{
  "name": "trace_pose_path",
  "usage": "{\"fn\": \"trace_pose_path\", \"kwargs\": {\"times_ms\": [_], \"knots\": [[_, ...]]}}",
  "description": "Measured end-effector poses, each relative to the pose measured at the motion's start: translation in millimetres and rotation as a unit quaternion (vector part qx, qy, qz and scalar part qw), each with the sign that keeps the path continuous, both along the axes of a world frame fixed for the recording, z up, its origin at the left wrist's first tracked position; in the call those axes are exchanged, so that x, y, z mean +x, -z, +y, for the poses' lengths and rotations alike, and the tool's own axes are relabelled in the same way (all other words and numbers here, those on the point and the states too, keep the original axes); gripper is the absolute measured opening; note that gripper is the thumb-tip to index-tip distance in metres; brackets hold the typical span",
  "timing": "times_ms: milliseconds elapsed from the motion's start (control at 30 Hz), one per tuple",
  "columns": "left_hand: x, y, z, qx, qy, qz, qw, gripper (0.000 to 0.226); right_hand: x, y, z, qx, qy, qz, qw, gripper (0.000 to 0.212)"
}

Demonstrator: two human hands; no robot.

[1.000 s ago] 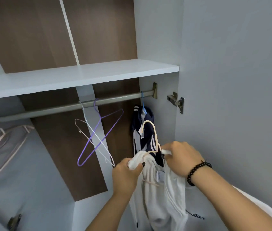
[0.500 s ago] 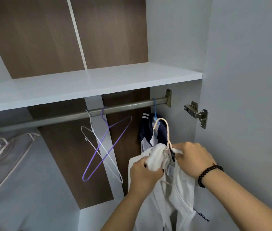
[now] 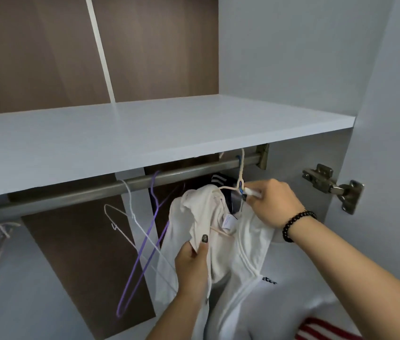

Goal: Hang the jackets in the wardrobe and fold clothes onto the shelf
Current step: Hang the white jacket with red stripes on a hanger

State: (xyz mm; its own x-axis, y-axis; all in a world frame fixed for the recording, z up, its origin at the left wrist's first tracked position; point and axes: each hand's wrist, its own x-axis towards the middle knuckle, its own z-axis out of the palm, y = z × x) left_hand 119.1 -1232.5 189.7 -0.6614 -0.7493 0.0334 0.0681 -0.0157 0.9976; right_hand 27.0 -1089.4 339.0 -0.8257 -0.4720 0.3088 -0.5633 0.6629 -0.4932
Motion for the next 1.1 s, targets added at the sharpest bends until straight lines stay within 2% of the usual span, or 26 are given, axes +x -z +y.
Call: {"fn": "trace_pose_path", "kwargs": {"times_ms": [100,233,300,400,500,567,633,700,833,967,1100], "knots": [[-12,-1,-17,-0.049,-0.012,-0.014,0.999,0.029,-17,0,-27,0.009,-0.002,-0.028,1.0,0.024],[-14,9,-42,-0.026,-0.068,0.003,0.997,0.02,-30,12,-49,0.01,-0.005,-0.064,0.998,0.034],[-11,11,-54,-0.014,-0.095,0.03,0.995,0.023,-35,18,-52,0.019,-0.005,-0.069,0.997,0.024],[-4,15,-57,-0.05,-0.106,0.062,0.991,0.009,-42,24,-57,0.025,-0.006,-0.071,0.997,0.016],[3,24,-50,-0.117,-0.044,0.083,0.989,0.048,-41,36,-63,0.041,-0.014,-0.081,0.996,0.03],[8,35,-45,-0.234,0.013,0.038,0.971,0.064,-42,45,-64,0.044,-0.011,-0.082,0.996,0.036],[12,45,-38,-0.305,0.063,-0.022,0.95,0.058,-46,49,-62,0.047,-0.01,-0.075,0.996,0.027],[16,51,-30,-0.315,0.073,-0.077,0.943,0.047,-50,49,-58,0.044,-0.007,-0.069,0.997,0.014],[16,64,-16,-0.336,0.083,-0.121,0.93,0.048,-55,53,-46,0.031,-0.009,-0.058,0.998,0.017],[3,63,-3,-0.363,0.085,-0.233,0.898,0.059,-56,62,-39,0.022,-0.002,-0.047,0.999,0.025],[-12,68,5,-0.365,0.129,-0.243,0.889,0.058,-50,65,-34,0.007,-0.02,-0.032,0.999,0.013]]}}
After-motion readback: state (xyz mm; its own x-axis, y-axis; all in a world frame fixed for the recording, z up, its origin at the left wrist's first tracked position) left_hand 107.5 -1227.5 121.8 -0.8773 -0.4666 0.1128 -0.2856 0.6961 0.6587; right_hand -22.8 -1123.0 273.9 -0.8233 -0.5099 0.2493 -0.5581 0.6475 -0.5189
